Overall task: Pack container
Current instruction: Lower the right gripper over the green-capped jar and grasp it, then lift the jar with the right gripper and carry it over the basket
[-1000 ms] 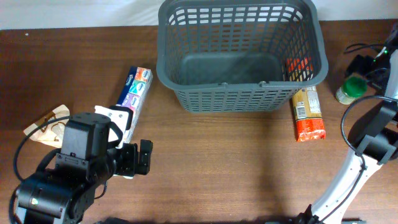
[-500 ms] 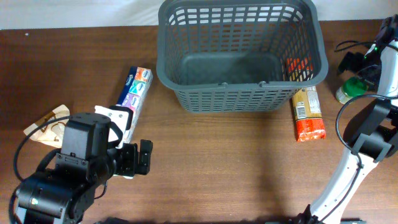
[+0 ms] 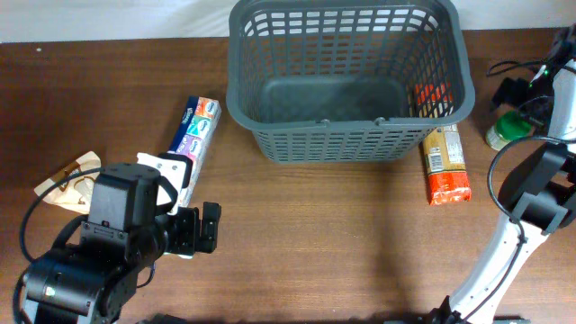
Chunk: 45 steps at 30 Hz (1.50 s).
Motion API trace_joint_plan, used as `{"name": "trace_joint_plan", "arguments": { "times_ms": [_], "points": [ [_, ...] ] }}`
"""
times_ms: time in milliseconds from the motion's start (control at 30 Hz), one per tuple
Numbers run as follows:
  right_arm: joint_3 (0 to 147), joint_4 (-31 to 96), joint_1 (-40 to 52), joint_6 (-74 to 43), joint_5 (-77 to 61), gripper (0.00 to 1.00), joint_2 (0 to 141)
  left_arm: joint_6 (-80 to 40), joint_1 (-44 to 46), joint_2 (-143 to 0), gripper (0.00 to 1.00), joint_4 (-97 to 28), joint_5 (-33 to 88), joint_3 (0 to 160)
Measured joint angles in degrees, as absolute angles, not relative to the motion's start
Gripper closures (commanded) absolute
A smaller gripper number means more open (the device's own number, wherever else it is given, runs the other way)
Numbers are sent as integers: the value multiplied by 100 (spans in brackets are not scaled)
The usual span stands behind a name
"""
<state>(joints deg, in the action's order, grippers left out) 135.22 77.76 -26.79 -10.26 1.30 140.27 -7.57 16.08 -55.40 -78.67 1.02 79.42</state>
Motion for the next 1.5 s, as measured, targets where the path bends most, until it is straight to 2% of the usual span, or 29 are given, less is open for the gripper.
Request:
{"name": "trace_joint_plan", "arguments": {
  "times_ms": [1067, 1100, 1167, 1200, 1300, 1333, 1500],
  "points": [
    [13522, 7688, -2740, -1028, 150, 1, 14798, -757, 1608, -5540, 1, -7867, 104, 7942],
    [13522, 7690, -2740, -1028, 148, 4, 14798, -757, 1608, -5540, 0, -7867, 102, 7942],
    [13522, 7690, -2740, -1004, 148, 20, 14798, -757, 1608, -5540, 0, -7867, 104, 7942],
    [13522, 7690, -2740, -987, 152, 36, 14798, -757, 1608, -5540, 0, -7867, 102, 7942],
    [13522, 7703, -2740, -982, 148, 76, 14798, -757, 1608, -5540, 0, -7867, 102, 7942],
    [13522, 7712, -2740, -1009, 150, 94, 14798, -757, 1608, -5540, 1, -7867, 104, 7942],
    [13526, 7756, -2740, -1009, 148, 96, 14798, -757, 1608, -5540, 1, -7867, 104, 7942]
  ]
}}
